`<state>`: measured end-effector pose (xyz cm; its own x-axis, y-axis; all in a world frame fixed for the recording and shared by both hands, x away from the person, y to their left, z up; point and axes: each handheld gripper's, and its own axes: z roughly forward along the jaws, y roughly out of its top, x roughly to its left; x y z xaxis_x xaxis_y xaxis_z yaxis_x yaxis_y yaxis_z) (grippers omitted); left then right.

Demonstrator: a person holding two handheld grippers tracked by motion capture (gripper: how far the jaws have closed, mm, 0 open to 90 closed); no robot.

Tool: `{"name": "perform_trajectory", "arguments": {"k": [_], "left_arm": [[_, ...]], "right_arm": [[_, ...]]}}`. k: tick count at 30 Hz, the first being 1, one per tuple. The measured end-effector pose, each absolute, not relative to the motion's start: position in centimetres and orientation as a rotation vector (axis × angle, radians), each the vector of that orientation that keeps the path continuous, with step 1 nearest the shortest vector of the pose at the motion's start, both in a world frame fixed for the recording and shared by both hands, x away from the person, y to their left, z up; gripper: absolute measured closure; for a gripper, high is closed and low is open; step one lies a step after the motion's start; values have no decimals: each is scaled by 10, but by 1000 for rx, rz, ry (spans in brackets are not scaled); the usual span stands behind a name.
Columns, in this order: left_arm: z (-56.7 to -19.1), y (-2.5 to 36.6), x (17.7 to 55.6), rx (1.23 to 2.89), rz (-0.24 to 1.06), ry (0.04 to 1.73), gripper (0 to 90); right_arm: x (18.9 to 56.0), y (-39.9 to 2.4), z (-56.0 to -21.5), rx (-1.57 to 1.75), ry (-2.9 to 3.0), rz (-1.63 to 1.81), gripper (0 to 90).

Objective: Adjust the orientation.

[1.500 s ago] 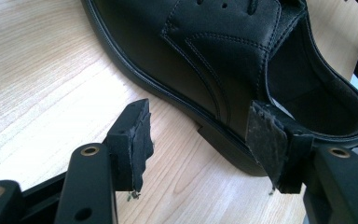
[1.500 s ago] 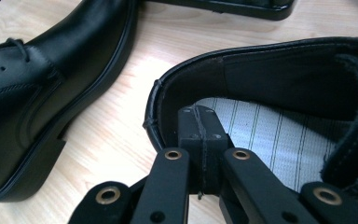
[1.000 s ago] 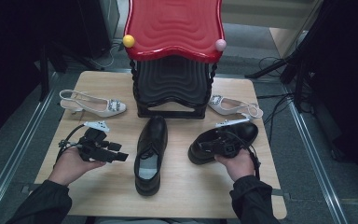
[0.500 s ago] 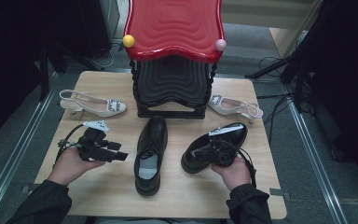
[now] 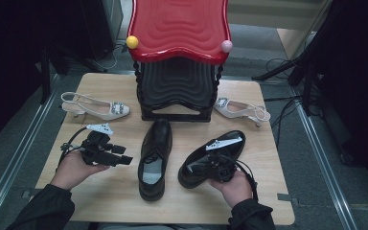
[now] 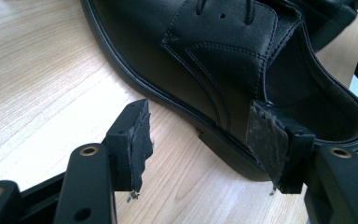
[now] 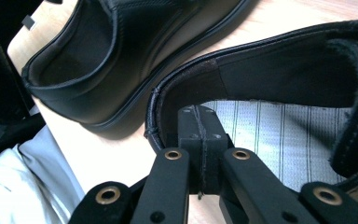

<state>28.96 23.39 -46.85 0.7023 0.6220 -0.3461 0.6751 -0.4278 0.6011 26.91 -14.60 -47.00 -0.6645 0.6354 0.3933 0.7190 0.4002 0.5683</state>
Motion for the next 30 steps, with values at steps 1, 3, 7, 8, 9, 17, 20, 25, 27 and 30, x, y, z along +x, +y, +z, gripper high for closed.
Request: {"name": "perform_trajectory", "arguments": {"k": [1, 3, 7, 8, 9, 17, 20, 25, 27, 30], "left_arm": [[-469, 234, 290, 2164, -91, 985, 398], [-468, 233, 290, 2167, -94, 979, 398], [-468, 232, 290, 2167, -93, 975, 398], [-468, 232, 291, 2167, -95, 975, 398], [-468, 232, 291, 2166, -96, 973, 398], [-468, 232, 292, 2169, -91, 964, 398], [-468, 231, 293, 2166, -89, 965, 398], [-467, 231, 295, 2175, -85, 959, 398], [-467, 229, 295, 2169, -85, 964, 398], [-467, 228, 296, 2171, -84, 956, 398]], "right_arm": [[269, -146, -470, -1230, -2532, -1116, 900], [265, -143, -470, -1207, -2538, -1112, 900], [258, -141, -469, -1198, -2562, -1116, 900], [257, -141, -469, -1205, -2576, -1123, 900], [257, -141, -467, -1210, -2597, -1131, 900], [254, -156, -448, -1265, -2647, -1208, 900], [254, -165, -443, -1298, -2645, -1235, 900], [256, -182, -442, -1375, -2635, -1251, 900], [257, -190, -445, -1419, -2629, -1243, 900], [261, -200, -451, -1479, -2610, -1232, 900]]}}
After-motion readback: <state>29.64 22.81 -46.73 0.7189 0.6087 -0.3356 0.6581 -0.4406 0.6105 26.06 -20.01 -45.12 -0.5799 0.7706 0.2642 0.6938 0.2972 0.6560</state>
